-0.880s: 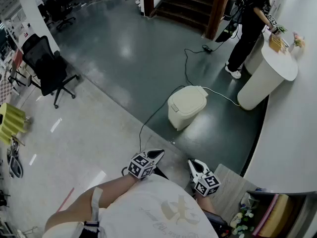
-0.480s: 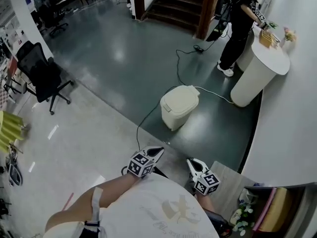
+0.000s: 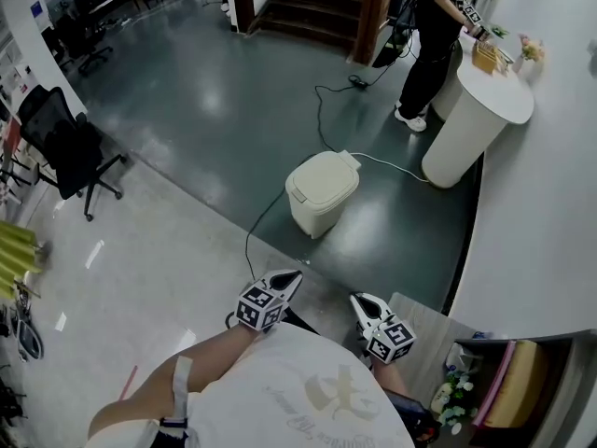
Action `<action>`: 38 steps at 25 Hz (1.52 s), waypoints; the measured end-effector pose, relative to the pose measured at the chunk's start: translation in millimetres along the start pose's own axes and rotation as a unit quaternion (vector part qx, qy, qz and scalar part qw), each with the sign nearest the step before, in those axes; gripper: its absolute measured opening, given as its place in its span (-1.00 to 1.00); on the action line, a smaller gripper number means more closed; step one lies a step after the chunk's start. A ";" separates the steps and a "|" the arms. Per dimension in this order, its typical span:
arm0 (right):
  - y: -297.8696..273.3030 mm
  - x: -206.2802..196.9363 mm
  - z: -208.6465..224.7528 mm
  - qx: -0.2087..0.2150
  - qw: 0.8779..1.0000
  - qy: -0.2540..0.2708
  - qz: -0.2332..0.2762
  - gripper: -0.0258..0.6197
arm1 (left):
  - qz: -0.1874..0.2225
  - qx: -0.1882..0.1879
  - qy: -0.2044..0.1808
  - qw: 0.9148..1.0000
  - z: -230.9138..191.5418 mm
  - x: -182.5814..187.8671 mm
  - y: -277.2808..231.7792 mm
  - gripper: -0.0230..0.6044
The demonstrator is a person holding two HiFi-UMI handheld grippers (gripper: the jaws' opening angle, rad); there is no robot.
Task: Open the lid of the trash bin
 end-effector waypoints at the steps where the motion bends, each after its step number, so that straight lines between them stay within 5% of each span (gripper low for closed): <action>1: 3.7 -2.9 3.6 -0.002 1.000 -0.005 0.002 -0.90 | 0.000 0.000 0.000 1.000 2.3 0.6 -0.1 -0.88; 21: -40.3 7.1 10.3 -0.039 0.999 -0.012 0.006 -0.90 | 0.016 -0.007 -0.001 1.000 -63.2 9.8 2.4 -0.88; 38: -145.6 51.6 47.2 -0.046 0.998 -0.031 0.007 -0.90 | -0.027 -0.013 0.011 0.999 -168.2 38.7 -26.4 -0.88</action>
Point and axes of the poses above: the fingertips, and each gripper's own axes: y backward along the fingers, z to its right, x out of its top, the point moved 6 cm from there along y, backward along the fingers, and after that the axes turned 5 degrees about -z, right-handed, at the moved point
